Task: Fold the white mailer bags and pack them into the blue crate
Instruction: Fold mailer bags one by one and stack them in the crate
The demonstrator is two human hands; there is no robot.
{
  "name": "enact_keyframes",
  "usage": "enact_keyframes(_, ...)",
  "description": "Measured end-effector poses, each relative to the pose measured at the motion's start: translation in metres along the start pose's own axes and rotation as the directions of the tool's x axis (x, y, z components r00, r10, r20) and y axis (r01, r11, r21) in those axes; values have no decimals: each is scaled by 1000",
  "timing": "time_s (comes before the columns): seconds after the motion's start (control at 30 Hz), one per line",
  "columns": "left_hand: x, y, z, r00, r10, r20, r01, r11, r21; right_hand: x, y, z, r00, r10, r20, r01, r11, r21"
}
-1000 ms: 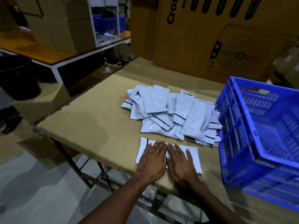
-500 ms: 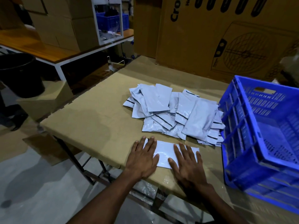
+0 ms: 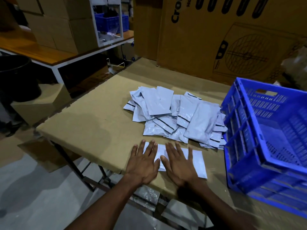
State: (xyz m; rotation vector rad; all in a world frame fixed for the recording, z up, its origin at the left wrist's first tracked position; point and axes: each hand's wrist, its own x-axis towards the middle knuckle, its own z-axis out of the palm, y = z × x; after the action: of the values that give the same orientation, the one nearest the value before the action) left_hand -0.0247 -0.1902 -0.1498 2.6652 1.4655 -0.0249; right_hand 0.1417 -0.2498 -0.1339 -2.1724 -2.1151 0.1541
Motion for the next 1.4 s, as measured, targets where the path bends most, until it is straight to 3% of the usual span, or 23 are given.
enact_keyframes(0.07,0,0,0,1000,-2,3,2,1000,1,4,-2,8,998,11,66,-16,997,76)
enact_keyframes(0.17,1,0,-1,1000,-6,3,6,1000,2,-4,11,15,999,18,-39,-17,999,31)
enact_keyframes(0.33,0,0,-3,1000,-1,11,1,1000,-3,-24,40,8,991,117,-69,-116,993,16)
enact_keyframes(0.53,-1,1,-1,999,-29,23,30,999,-18,-34,62,5,981,196,8,-196,980,31)
enact_keyframes(0.77,0,20,-16,991,-136,-13,135,989,-60,-37,60,7,980,195,-23,-194,980,42)
enact_keyframes(0.9,16,60,-9,995,94,26,-92,995,-49,-38,57,6,979,200,-46,-200,980,2)
enact_keyframes(1.0,20,74,1,988,144,49,-139,986,-92,-38,57,3,979,201,-34,-201,979,21)
enact_keyframes(1.27,11,32,-4,1000,13,16,-13,999,-40,-36,60,2,987,162,-18,-162,987,-14)
enact_keyframes(1.4,5,17,-3,999,-37,36,38,999,-34,-33,60,0,984,167,55,-167,986,10)
